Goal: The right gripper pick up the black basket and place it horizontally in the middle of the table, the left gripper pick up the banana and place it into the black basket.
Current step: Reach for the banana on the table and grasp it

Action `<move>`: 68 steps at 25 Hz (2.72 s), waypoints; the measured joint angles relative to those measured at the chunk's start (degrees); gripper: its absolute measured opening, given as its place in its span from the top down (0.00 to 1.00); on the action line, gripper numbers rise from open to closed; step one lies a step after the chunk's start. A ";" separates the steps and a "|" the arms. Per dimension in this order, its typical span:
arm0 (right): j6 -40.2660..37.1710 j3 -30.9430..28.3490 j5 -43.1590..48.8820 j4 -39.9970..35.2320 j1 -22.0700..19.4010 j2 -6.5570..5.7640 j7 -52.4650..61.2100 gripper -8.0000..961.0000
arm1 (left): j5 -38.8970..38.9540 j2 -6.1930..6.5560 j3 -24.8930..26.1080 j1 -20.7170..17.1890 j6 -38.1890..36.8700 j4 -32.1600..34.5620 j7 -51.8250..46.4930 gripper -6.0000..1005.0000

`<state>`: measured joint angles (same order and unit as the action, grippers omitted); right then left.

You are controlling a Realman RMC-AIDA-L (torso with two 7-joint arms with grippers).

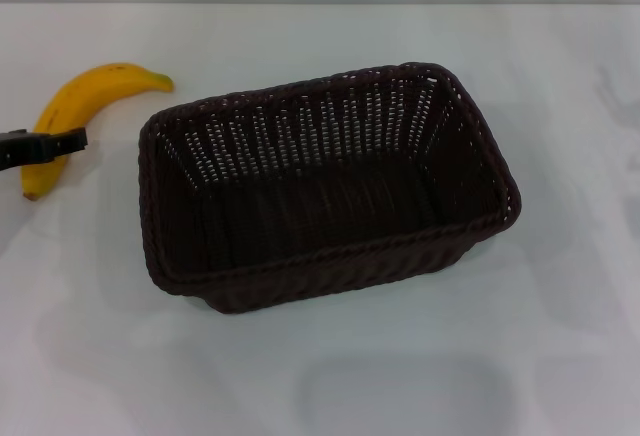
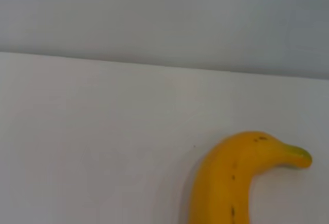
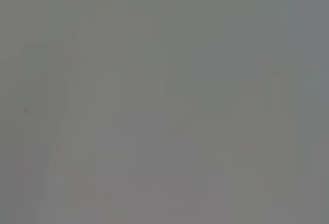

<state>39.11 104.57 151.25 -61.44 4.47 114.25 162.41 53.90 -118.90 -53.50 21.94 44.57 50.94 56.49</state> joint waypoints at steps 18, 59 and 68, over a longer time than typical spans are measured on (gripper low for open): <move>0.00 -0.07 0.00 -0.76 -0.15 0.00 -0.06 0.11 | 0.01 0.06 0.68 -0.17 -2.25 -1.45 -0.67 0.13; 0.56 0.45 0.21 -2.02 -1.37 0.26 0.17 0.11 | 1.11 -0.01 -1.85 1.27 -1.79 3.93 -1.26 0.52; 0.48 0.05 0.09 -2.24 -1.21 0.26 0.20 0.11 | -10.35 -0.17 -15.05 -5.01 1.41 19.79 -16.89 0.52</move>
<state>39.59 104.62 151.34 -63.67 3.26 114.52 162.60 43.55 -119.07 -68.55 16.93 45.98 70.73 39.60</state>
